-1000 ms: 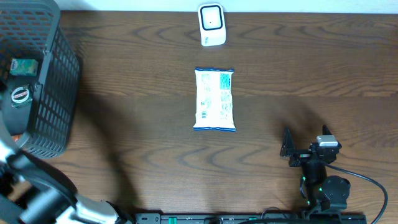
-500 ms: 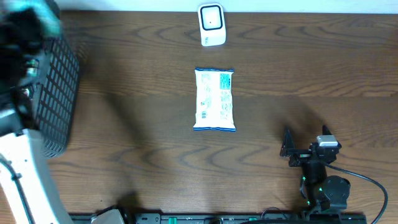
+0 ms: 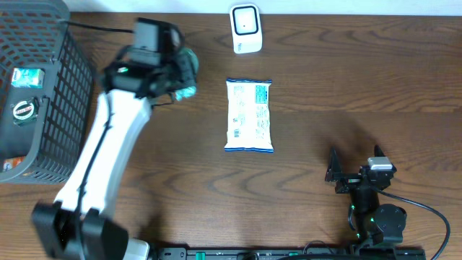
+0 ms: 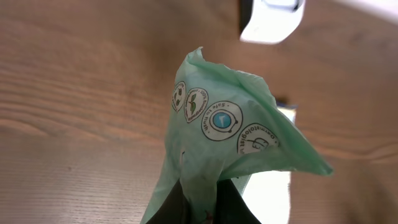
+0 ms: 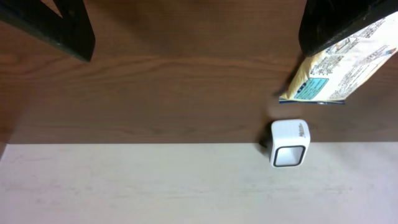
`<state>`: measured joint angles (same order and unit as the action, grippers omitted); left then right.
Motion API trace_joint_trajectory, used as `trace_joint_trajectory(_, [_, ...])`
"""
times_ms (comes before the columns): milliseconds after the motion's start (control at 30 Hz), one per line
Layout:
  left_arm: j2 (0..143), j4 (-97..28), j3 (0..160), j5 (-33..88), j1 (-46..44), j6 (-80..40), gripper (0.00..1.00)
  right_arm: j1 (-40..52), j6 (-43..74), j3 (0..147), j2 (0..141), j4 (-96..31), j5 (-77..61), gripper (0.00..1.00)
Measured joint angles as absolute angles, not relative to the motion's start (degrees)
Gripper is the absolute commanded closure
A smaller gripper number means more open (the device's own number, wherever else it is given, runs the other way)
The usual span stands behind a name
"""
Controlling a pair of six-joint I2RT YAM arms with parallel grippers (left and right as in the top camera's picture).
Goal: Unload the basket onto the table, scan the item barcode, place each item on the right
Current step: 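Move the green tissue pack past the scanner and drop it left of the bag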
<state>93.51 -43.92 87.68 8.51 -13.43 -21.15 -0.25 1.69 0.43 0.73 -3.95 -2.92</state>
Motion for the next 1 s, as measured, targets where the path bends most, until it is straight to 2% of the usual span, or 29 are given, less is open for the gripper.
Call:
trace_joint_trajectory(367, [113.2, -38.8, 87.7, 5.8, -17.5, -22.8, 0.92, -0.3, 1.7, 0.4, 0.7, -3.9, -2.9, 0.01])
trace_joint_trajectory(400, [114.2, -38.1, 87.7, 5.8, -17.5, -22.9, 0.87, -0.3, 1.7, 0.4, 0.7, -3.9, -2.9, 0.01])
trace_joint_trajectory(433, [115.9, -37.5, 87.7, 5.8, -17.5, -23.3, 0.78, -0.3, 1.7, 0.4, 0.7, -3.9, -2.9, 0.01])
trace_joint_trajectory(500, [118.2, -36.9, 87.7, 5.8, -17.5, -24.2, 0.7, -0.3, 1.7, 0.4, 0.7, -3.9, -2.9, 0.01])
trace_joint_trajectory(567, [119.9, -37.0, 87.7, 5.9, -17.8, -24.4, 0.54, -0.3, 1.7, 0.4, 0.7, -3.9, -2.9, 0.01])
trace_joint_trajectory(600, [120.1, -36.9, 87.7, 5.8, -17.9, -24.1, 0.5, -0.3, 1.7, 0.4, 0.7, -3.9, -2.9, 0.01])
trace_joint_trajectory(700, [120.1, -36.7, 87.8, 5.9, -18.3, -24.4, 0.49, -0.3, 1.7, 0.4, 0.7, -3.9, -2.9, 0.01])
trace_joint_trajectory(767, [119.7, -36.8, 88.0, 5.9, -18.2, -24.1, 0.42, -0.3, 1.7, 0.4, 0.7, -3.9, -2.9, 0.01])
trace_joint_trajectory(867, [117.1, -37.2, 88.9, 6.0, -17.5, -23.5, 0.39, -0.3, 1.7, 0.4, 0.7, -3.9, -2.9, 0.01])
trace_joint_trajectory(1000, [105.3, -35.0, 90.7, 6.0, -15.1, -22.1, 0.35, -0.3, 1.7, 0.4, 0.7, -3.9, -2.9, 0.01])
